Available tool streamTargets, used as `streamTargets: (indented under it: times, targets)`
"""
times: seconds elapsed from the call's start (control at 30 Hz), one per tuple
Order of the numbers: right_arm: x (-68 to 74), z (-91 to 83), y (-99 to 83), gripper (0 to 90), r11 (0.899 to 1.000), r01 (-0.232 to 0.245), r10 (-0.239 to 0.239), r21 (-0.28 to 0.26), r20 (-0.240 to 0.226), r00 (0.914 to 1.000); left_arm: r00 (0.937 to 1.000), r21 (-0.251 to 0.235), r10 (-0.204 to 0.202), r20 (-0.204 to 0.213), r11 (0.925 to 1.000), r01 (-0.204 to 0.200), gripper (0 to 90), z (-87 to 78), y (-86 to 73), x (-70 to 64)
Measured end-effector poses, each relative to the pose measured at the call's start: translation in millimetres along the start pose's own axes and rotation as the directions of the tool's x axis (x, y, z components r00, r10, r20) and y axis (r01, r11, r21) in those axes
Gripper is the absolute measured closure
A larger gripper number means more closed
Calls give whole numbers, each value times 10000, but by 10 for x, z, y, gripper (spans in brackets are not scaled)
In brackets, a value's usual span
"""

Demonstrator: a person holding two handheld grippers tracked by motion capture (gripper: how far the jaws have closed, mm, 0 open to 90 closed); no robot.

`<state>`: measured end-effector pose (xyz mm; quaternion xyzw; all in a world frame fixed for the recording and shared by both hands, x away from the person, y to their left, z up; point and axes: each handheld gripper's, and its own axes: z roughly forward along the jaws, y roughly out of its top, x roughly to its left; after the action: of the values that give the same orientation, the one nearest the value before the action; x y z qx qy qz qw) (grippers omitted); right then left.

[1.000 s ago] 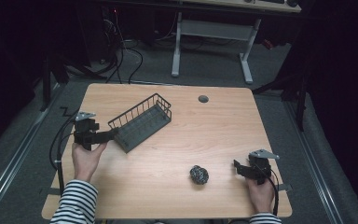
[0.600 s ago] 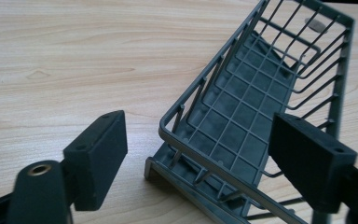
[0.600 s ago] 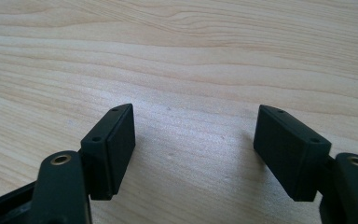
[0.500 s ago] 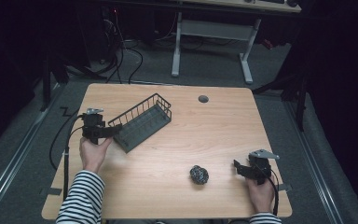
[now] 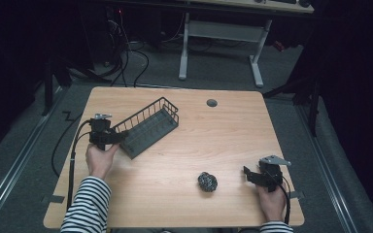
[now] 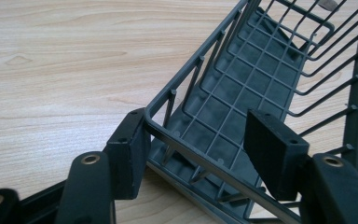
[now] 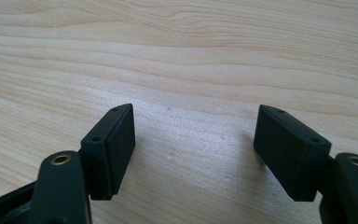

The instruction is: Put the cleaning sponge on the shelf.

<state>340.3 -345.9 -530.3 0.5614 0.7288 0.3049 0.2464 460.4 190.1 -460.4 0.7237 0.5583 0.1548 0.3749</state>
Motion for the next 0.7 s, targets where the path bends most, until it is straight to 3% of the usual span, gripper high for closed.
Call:
streamTargets:
  times: [0.33,0.7]
  targets:
    - [0,0,0,298,10000,4,-4,-3,1,10000,9999,27,-108,103,9999,108,439,-12,3,12]
    - [0,0,0,297,10000,2,-2,-1,1,10000,9999,89,61,112,9999,-62,433,-39,-12,-32]
